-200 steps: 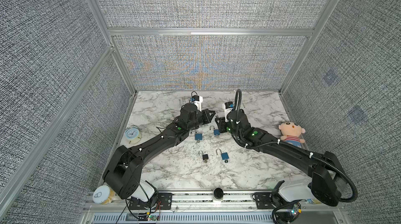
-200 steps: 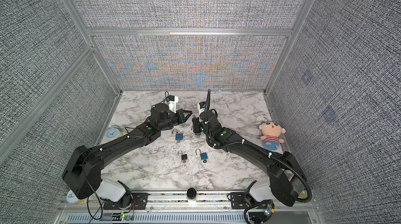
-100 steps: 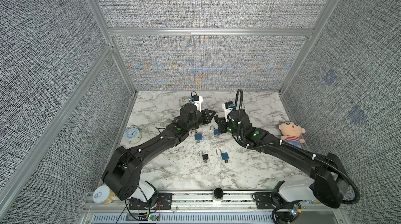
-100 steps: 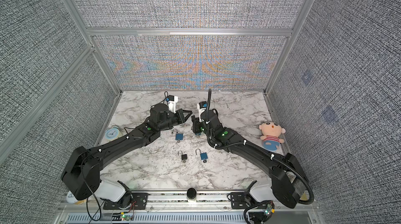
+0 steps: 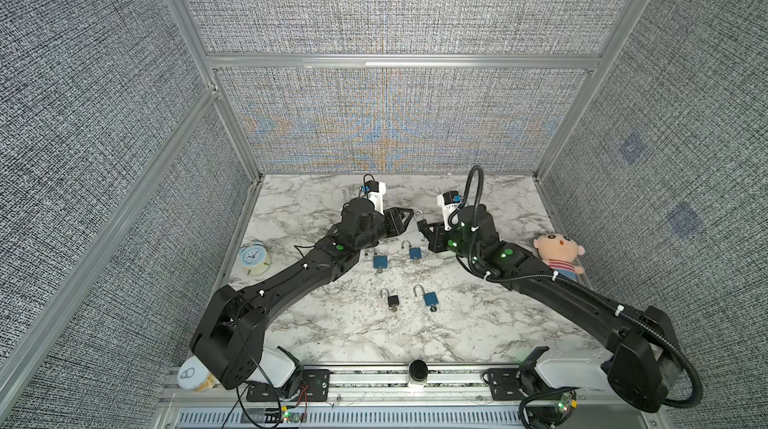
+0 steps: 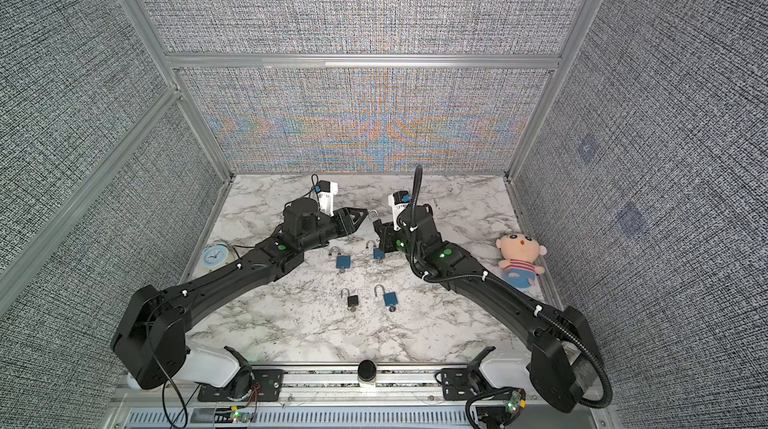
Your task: Lock with the key
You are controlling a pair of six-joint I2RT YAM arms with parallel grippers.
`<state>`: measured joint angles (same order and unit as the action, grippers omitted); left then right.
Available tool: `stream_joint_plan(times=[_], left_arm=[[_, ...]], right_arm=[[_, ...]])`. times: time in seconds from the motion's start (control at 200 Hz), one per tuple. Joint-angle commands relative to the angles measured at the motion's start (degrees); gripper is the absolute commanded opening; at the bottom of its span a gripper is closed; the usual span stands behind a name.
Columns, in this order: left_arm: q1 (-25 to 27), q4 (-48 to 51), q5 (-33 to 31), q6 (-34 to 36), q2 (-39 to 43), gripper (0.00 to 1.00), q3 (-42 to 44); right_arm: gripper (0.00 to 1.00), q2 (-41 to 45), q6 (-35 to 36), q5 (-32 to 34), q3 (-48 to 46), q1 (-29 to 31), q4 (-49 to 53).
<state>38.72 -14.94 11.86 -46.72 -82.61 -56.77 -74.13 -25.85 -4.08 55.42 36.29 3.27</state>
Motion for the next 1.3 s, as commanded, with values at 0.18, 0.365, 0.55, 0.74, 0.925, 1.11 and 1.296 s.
stream_joint_plan(times=[0.18, 0.365, 0.55, 0.74, 0.925, 1.11, 1.296], left_arm=[[-0.56, -0.49, -0.25, 7.28, 2.9, 0.5, 1.12], [-0.68, -0.92, 6.64, 15.56, 3.32, 0.5, 1.05], [-0.62, 1.38, 12.53, 20.63, 2.6, 0.5, 0.78], [-0.73, 0.36, 13.38, 21.6, 2.88, 0.49, 2.09], [-0.66, 0.05, 13.96, 21.78, 2.15, 0.47, 2.19], [-0.99, -2.51, 13.18, 20.35, 3.08, 0.46, 3.72], [-2.48, -5.51, 14.45, 18.38, 4.84, 0.46, 4.99]], right_arm=[[0.0, 1.48, 1.57, -19.92, 0.29, -5.86, 5.26], [0.0, 0.33, 3.51, -31.83, 2.36, -9.1, 9.14], [0.0, -0.54, 4.04, -39.99, 3.65, -10.47, 11.38], [0.0, -0.67, 3.24, -43.5, 3.77, -11.11, 11.63], [0.0, -1.56, 1.9, -46.96, 4.41, -12.02, 10.71], [0.0, -2.25, 1.54, -47.92, 4.68, -12.52, 10.73], [0.0, -2.85, 1.42, -49.49, 4.79, -12.9, 10.72]])
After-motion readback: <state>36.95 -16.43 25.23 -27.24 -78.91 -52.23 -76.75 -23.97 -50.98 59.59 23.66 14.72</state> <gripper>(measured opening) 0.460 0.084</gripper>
